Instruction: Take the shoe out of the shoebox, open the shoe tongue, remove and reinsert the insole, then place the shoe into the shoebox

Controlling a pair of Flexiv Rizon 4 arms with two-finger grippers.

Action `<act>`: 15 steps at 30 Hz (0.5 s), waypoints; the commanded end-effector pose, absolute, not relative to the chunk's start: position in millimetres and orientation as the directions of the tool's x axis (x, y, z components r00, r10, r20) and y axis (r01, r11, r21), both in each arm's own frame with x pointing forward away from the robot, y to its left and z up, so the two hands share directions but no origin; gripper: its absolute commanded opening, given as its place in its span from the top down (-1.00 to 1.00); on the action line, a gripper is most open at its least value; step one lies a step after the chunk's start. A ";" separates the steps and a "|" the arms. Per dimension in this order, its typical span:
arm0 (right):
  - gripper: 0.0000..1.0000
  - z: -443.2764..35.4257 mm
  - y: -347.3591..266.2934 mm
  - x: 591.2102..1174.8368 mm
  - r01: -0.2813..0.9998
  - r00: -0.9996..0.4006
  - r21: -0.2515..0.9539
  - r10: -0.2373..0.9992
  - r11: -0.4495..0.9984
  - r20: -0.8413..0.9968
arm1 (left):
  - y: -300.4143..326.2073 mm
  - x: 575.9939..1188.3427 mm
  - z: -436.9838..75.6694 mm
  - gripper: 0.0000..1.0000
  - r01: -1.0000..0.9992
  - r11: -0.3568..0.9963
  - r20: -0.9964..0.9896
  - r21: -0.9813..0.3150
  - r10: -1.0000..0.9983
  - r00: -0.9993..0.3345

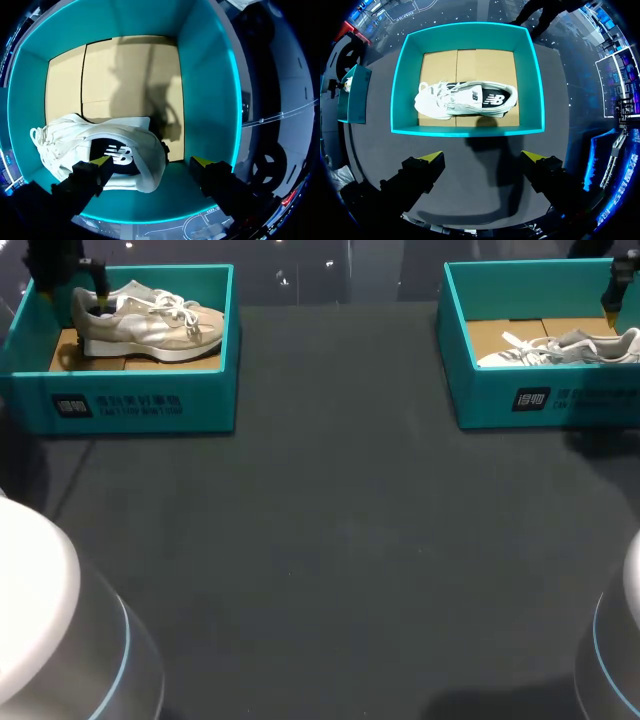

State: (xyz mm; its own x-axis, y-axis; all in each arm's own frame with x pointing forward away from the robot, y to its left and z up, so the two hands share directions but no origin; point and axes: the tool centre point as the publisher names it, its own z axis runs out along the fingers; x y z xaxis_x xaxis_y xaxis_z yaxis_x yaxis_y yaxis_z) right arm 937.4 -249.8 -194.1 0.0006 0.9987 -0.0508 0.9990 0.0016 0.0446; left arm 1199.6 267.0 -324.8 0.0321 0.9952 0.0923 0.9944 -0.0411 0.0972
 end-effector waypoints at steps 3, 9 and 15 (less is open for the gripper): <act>-1.00 -194.1 -249.7 937.1 0.999 0.002 0.045 0.999 0.001 -0.052 | 268.3 1208.7 -334.8 -0.97 0.997 -0.040 0.099 0.068 0.995 0.033; -1.00 -194.1 -249.7 937.1 0.999 0.002 0.045 0.999 0.001 -0.052 | 271.5 1209.5 -340.5 -0.87 0.998 -0.030 0.108 0.052 0.994 0.025; -1.00 -194.1 -249.7 937.1 0.999 0.002 0.045 0.999 0.001 -0.052 | 276.1 1208.4 -349.7 -0.84 0.999 -0.018 0.121 0.028 0.993 0.015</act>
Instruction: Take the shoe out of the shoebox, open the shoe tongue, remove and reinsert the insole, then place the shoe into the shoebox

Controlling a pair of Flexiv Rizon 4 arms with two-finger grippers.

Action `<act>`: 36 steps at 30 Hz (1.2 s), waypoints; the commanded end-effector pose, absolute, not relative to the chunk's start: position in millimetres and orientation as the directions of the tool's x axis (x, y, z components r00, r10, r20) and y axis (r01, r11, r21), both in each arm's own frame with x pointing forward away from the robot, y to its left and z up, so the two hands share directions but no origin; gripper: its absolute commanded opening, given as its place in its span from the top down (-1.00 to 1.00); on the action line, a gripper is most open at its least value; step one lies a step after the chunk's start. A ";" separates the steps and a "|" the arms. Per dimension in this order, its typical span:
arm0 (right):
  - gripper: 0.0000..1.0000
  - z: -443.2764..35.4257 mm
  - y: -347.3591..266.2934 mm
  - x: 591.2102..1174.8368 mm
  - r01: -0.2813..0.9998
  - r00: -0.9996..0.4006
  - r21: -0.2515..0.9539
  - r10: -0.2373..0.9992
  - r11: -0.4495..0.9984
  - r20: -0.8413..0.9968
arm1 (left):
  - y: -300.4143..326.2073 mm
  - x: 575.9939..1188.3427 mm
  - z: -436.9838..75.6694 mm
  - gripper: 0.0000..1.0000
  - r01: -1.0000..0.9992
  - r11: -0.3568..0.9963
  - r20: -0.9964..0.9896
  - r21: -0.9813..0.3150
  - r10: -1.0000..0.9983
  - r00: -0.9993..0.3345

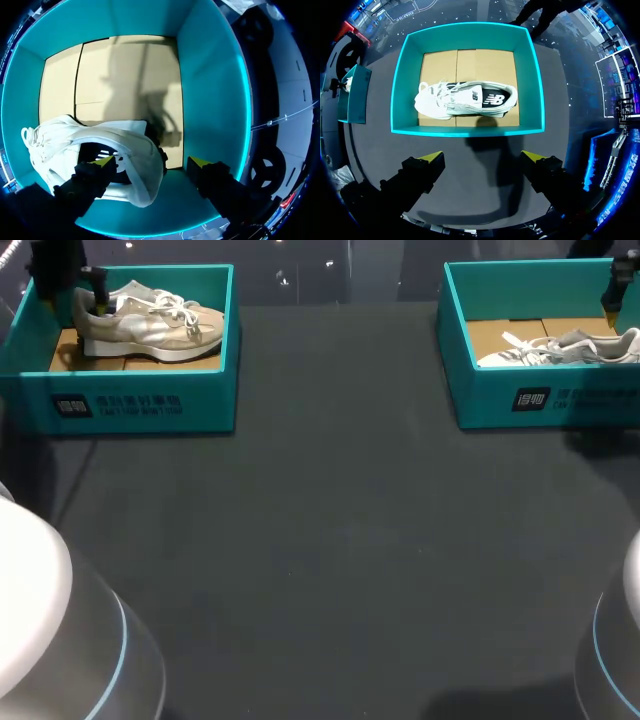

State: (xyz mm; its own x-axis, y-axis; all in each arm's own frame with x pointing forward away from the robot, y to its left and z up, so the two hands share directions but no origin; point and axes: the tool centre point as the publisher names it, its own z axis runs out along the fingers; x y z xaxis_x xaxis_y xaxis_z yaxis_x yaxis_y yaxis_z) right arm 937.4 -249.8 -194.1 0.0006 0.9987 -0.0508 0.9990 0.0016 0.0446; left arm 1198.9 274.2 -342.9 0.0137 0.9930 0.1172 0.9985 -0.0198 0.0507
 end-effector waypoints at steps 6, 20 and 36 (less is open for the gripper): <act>-1.00 -194.1 -249.7 937.1 0.999 0.002 0.045 0.999 0.001 -0.052 | 277.5 1205.3 -357.0 -0.83 1.000 -0.009 0.127 0.015 0.992 0.007; -1.00 -194.1 -249.7 937.1 0.999 0.002 0.045 0.999 0.001 -0.052 | 275.5 1204.1 -366.6 -0.57 1.000 0.011 0.132 -0.007 0.991 -0.010; -1.00 -194.1 -249.7 937.1 0.999 0.002 0.045 0.999 0.001 -0.052 | 280.7 1203.1 -369.6 0.50 1.000 0.020 0.145 -0.016 0.989 -0.017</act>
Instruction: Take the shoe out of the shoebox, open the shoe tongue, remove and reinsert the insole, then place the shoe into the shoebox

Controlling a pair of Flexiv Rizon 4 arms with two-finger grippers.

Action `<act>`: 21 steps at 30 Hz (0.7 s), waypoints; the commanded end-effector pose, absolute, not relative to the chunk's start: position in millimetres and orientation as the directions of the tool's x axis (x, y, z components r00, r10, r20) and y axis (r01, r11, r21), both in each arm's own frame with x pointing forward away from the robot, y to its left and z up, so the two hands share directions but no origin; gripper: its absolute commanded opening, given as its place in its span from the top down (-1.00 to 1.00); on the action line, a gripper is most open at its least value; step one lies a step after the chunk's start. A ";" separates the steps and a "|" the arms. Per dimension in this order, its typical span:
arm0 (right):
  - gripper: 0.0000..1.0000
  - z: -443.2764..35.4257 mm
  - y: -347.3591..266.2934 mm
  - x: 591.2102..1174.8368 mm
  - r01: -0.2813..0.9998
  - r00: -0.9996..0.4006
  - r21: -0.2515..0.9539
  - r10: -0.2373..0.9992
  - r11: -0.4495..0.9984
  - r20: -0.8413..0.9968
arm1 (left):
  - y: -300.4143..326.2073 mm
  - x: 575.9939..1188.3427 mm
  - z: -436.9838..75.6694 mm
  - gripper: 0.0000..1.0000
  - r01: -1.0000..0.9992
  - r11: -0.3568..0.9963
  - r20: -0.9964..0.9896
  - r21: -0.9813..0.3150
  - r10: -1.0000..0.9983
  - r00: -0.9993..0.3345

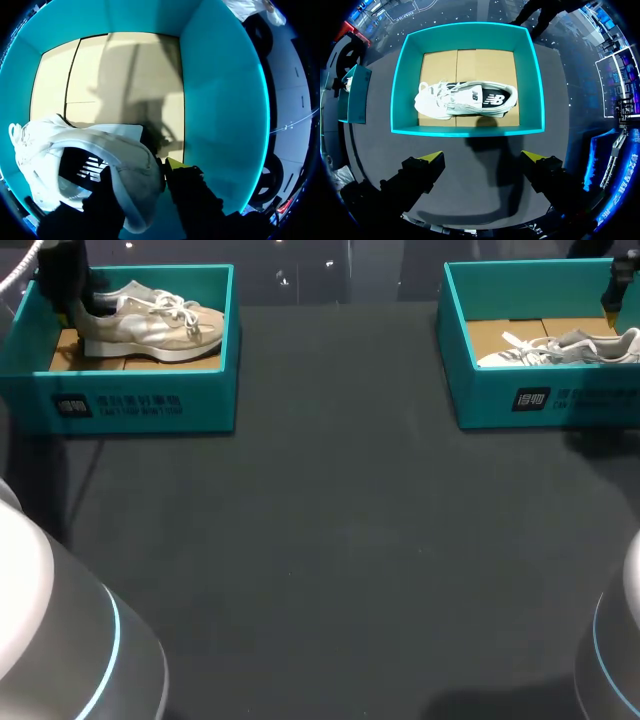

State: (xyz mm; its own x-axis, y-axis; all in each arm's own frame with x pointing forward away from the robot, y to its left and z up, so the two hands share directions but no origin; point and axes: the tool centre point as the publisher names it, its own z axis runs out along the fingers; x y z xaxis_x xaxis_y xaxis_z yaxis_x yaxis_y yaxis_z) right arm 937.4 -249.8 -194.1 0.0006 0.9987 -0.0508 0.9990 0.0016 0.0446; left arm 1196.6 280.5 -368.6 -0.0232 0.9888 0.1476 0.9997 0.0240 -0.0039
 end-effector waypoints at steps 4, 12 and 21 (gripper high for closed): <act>-1.00 -194.1 -249.7 937.1 0.999 0.002 0.045 0.999 0.001 -0.052 | 282.4 1202.0 -368.9 1.00 1.000 0.014 0.145 -0.016 0.989 -0.012; -1.00 -194.1 -249.7 937.1 0.999 0.002 0.045 0.999 0.001 -0.052 | 287.7 1201.0 -364.2 1.00 1.000 0.008 0.142 -0.013 0.990 -0.006; -1.00 -194.1 -249.7 937.1 0.999 0.002 0.045 0.999 0.001 -0.052 | 296.7 1198.1 -356.1 1.00 1.000 0.007 0.122 -0.007 0.992 -0.006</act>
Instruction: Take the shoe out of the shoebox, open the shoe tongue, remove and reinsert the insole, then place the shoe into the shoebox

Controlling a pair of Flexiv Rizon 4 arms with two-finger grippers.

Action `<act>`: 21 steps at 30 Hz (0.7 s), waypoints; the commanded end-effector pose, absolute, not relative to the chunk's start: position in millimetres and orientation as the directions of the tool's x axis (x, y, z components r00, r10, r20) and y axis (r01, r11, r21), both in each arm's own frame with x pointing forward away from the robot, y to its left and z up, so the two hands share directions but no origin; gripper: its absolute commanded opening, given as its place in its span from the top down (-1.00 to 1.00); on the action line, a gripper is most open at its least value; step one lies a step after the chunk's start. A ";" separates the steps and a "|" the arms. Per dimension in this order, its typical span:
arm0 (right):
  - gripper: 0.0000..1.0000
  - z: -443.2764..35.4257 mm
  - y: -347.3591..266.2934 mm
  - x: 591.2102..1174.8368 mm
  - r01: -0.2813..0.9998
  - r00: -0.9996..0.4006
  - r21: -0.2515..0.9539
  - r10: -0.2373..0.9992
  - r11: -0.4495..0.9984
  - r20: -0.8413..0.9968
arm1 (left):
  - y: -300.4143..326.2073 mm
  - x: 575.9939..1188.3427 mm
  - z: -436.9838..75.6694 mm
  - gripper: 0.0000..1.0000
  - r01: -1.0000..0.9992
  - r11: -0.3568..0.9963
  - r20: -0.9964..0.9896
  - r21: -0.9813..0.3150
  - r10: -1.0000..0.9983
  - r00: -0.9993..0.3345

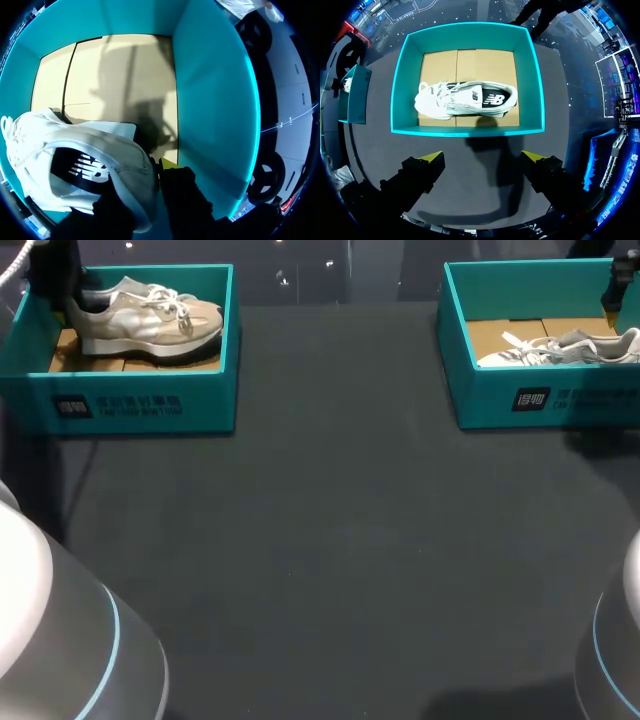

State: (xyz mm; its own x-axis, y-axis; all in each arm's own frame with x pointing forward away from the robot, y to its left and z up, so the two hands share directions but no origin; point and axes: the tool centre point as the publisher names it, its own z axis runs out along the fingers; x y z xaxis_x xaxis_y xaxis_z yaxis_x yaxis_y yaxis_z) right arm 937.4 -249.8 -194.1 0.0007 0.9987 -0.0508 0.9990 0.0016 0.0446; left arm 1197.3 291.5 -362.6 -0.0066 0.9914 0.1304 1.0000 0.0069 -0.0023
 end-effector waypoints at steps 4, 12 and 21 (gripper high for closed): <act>-1.00 -194.1 -249.7 937.1 0.999 0.002 0.045 0.999 0.001 -0.052 | 299.5 1197.7 -349.9 1.00 1.000 0.020 0.104 0.003 0.994 -0.020; -1.00 -194.1 -249.7 937.1 0.999 0.002 0.045 0.999 0.001 -0.052 | 305.7 1193.7 -329.0 1.00 0.999 0.026 0.076 0.023 0.997 -0.028; -1.00 -194.1 -249.7 937.1 0.999 0.002 0.045 0.999 0.001 -0.052 | 303.5 1188.8 -292.0 1.00 0.998 0.021 0.057 0.064 0.998 -0.025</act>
State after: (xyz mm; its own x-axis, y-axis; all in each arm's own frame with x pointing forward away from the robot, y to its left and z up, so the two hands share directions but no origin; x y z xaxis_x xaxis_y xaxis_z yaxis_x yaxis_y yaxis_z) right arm 937.4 -249.8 -194.1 0.0006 0.9987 -0.0508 0.9990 0.0017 0.0446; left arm 1202.0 305.7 -308.8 -0.0234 0.9984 0.0513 0.9988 0.0211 0.0450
